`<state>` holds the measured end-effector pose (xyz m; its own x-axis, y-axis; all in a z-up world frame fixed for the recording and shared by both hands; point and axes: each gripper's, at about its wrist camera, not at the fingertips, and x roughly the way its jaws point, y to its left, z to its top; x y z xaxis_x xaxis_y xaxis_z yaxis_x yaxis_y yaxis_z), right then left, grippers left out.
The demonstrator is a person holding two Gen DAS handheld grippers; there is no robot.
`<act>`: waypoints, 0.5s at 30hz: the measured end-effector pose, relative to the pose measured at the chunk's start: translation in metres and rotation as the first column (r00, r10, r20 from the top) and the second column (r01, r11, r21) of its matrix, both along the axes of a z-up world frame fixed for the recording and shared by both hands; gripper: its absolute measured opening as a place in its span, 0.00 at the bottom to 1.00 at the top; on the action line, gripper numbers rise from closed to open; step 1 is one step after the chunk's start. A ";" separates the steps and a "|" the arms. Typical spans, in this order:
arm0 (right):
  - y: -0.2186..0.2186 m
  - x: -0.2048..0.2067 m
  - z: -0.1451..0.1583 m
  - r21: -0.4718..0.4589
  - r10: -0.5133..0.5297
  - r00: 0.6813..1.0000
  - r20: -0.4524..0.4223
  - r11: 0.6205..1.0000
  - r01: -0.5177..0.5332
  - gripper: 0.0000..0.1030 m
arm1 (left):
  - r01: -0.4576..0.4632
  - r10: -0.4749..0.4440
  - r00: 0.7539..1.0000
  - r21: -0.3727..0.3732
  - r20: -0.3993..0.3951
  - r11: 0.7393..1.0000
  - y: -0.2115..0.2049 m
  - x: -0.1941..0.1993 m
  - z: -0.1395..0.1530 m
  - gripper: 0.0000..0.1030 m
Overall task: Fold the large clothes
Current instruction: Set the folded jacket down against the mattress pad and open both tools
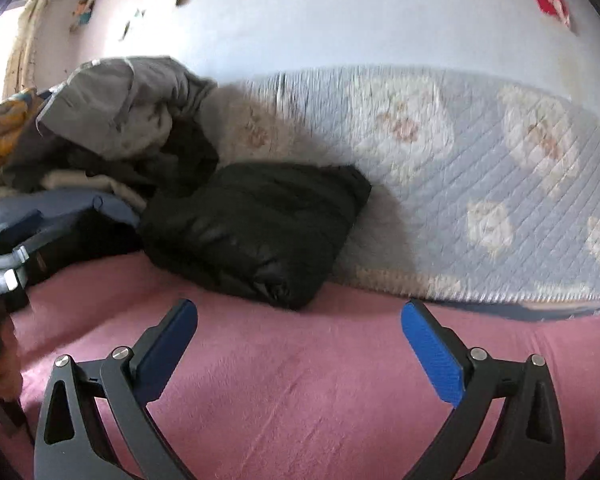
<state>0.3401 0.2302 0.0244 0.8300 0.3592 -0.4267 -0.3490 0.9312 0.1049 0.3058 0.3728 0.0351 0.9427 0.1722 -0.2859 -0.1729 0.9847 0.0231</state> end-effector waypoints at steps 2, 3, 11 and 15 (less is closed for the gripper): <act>-0.001 0.003 -0.001 0.011 -0.009 1.000 0.002 1.000 0.009 1.00 | 0.024 -0.024 1.000 0.026 -0.007 0.999 -0.006 0.002 -0.001 1.00; 0.001 0.004 -0.003 0.001 -0.003 1.000 -0.006 1.000 0.003 1.00 | 0.039 -0.039 0.999 0.030 -0.009 0.999 -0.008 0.003 -0.002 1.00; 0.008 0.008 -0.008 -0.045 0.000 1.000 -0.026 0.999 -0.002 1.00 | 0.023 -0.023 1.000 -0.004 0.021 1.000 0.001 -0.004 0.002 1.00; 0.008 0.008 -0.008 -0.051 -0.003 1.000 -0.024 0.999 0.002 1.00 | 0.055 -0.054 0.998 0.011 -0.014 0.998 -0.003 0.004 0.000 1.00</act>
